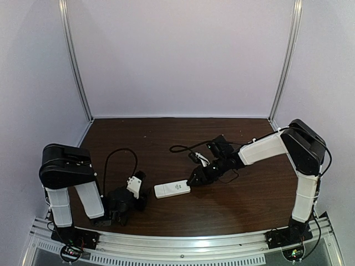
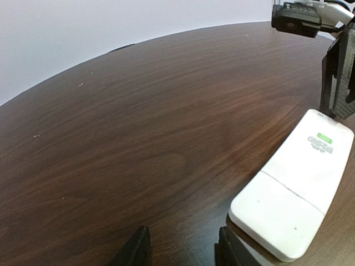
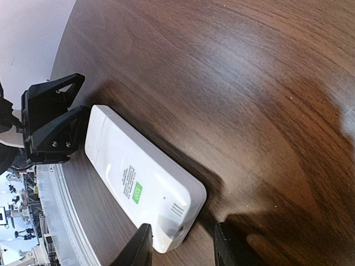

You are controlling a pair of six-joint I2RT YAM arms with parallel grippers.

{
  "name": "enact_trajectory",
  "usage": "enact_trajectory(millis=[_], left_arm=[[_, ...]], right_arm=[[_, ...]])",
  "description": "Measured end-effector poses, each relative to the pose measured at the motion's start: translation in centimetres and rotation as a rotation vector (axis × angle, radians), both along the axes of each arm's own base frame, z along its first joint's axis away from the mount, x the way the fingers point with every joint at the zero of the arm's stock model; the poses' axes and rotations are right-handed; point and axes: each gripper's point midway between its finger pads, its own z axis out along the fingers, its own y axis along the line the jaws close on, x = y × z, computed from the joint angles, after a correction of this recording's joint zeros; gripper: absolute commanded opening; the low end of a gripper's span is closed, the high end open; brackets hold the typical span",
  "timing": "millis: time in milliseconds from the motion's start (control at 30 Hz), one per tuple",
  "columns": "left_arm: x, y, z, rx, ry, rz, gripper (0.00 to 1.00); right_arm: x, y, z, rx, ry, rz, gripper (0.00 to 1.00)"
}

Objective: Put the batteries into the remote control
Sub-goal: Press the battery cover on the remote control.

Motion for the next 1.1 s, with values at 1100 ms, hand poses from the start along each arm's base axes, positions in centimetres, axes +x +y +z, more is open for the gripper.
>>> enact_trajectory(millis=[1100], left_arm=[[1.7, 0.0, 4.1, -0.017, 0.376, 0.055, 0.43]], right_arm=[[-0.5, 0.3, 0.0, -0.012, 0.005, 0.022, 0.39]])
